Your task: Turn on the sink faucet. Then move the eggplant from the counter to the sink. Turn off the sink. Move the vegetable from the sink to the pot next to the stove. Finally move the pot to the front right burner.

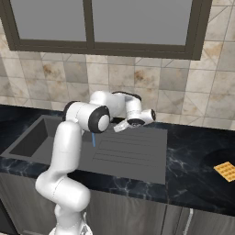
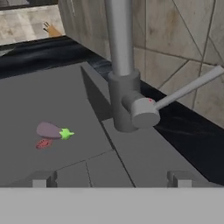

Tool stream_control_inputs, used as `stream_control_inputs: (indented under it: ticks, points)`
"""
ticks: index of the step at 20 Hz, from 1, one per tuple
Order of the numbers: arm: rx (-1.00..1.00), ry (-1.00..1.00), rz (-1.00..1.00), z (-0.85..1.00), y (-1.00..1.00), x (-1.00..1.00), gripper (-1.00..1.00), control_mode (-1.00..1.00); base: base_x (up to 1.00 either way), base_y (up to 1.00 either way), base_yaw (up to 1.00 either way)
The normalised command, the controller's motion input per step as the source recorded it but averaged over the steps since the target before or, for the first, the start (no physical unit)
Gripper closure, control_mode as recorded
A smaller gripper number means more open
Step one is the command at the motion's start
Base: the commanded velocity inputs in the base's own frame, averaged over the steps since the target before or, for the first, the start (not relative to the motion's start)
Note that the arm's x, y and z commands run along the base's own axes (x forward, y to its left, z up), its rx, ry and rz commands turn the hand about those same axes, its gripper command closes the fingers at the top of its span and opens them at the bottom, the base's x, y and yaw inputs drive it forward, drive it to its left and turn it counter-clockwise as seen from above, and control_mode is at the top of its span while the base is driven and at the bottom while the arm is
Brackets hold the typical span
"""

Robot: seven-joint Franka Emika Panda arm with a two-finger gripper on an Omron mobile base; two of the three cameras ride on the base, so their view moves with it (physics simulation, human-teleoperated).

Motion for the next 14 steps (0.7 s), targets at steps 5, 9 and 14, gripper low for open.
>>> stream_control_inputs:
  ticks: [5, 9, 14]
  points:
    - [0.06, 0.0, 0.0, 0.0, 0.0, 0.05, -1.0, -1.0, 0.0, 0.0, 0.0]
    - [0.15, 0.0, 0.0, 0.19, 0.02, 0.0, -1.0, -1.0, 0.0, 0.0, 0.0]
    - [0.14, 0.0, 0.0, 0.11, 0.03, 0.01, -1.0, -1.0, 0.0, 0.0, 0.0]
